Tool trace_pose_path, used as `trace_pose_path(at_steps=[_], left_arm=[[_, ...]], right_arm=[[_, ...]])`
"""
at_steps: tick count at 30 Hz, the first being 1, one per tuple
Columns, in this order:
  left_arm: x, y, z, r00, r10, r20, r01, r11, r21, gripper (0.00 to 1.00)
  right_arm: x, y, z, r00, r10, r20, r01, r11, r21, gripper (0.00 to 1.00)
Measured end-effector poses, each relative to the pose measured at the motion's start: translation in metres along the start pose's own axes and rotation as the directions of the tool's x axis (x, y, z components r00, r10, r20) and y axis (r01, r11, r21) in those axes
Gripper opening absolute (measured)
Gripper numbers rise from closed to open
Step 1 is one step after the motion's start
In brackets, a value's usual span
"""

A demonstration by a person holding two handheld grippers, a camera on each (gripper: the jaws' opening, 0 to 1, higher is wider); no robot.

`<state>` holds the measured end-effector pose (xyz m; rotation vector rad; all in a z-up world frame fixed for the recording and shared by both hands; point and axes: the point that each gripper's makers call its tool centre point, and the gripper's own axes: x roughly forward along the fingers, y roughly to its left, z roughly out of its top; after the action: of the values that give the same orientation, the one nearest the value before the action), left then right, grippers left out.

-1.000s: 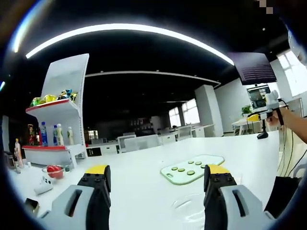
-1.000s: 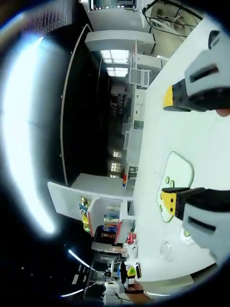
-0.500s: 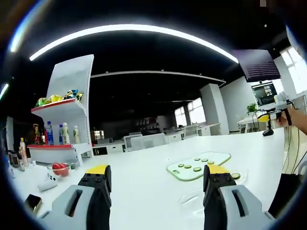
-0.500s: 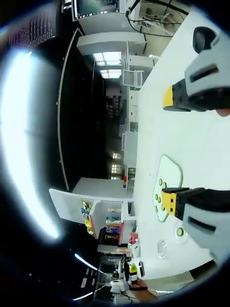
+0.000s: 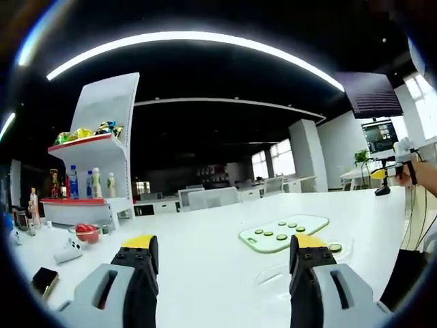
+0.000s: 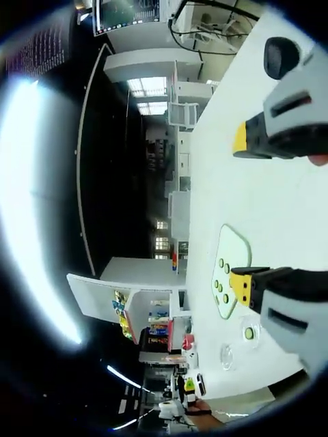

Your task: Open the petri dish lid, add cucumber slices into the petri dish, and close the lid

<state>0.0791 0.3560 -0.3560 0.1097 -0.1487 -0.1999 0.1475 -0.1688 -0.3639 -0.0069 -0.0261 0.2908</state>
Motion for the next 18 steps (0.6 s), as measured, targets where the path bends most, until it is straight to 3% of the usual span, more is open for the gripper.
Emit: trace_pose_path(at_steps=[18], left_arm=[[-0.0009,-0.0007,-0.0018,1.0,-0.011,-0.007,0.011,1.0,0.0,0.79]], right_arm=[[-0.0036,0.0001,-0.0025,1.0,0.017,-0.008,-0.017,1.0,0.007,0.63]])
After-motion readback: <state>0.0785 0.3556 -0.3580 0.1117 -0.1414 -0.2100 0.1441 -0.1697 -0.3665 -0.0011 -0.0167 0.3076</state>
